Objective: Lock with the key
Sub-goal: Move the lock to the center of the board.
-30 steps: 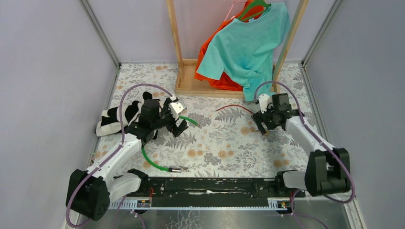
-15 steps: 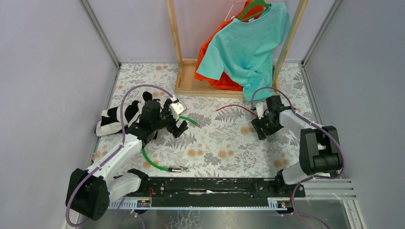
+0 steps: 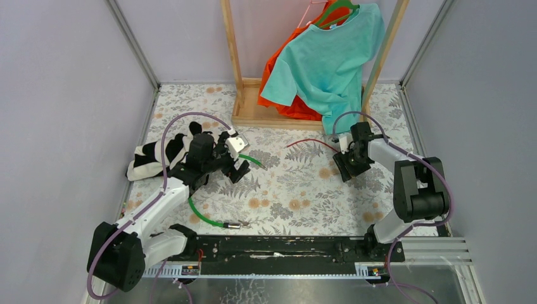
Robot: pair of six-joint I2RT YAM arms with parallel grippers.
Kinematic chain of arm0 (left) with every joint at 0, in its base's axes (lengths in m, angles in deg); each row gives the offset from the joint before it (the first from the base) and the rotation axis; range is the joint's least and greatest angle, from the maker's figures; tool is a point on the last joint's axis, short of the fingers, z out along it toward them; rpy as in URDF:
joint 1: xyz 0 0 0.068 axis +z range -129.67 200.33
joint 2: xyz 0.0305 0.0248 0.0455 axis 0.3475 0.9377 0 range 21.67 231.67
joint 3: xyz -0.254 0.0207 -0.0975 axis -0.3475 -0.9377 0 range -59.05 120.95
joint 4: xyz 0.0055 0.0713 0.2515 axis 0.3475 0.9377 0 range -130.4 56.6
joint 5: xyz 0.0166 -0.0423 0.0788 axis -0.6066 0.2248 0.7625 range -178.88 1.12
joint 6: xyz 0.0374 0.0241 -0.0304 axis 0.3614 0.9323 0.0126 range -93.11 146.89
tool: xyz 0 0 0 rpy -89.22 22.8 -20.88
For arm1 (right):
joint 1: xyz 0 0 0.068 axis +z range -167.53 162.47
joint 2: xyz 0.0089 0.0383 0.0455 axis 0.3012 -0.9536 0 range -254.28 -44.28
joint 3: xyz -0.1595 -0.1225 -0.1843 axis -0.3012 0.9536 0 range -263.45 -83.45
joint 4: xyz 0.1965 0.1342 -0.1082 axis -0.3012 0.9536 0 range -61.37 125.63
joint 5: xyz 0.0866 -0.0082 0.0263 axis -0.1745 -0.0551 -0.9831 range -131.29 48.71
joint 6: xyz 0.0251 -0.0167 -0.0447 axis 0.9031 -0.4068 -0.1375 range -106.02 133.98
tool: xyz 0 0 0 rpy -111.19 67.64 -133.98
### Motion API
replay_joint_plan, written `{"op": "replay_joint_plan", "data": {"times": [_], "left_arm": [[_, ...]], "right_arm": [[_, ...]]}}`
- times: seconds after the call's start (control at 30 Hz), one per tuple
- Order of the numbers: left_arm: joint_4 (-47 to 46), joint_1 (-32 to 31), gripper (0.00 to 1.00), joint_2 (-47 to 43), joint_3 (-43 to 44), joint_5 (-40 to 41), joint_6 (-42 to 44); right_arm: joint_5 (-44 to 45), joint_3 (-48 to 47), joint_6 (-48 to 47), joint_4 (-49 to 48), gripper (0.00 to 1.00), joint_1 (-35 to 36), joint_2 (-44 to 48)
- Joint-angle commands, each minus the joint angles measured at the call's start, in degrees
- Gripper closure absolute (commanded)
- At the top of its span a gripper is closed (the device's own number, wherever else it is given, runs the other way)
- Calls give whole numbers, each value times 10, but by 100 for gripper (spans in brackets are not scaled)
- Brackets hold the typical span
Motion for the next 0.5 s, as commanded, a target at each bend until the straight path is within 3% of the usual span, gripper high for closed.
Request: {"op": "replay_joint_plan", "data": {"times": [0.0,0.47], "left_arm": [[-31,-5,0,1,-3,7,-4],[-26,-8,0,6,-5,19,24]], "right_arm": [[28,-33,31,8,40,1,-15],[22,-39,63,40,65,20,-1]]}}
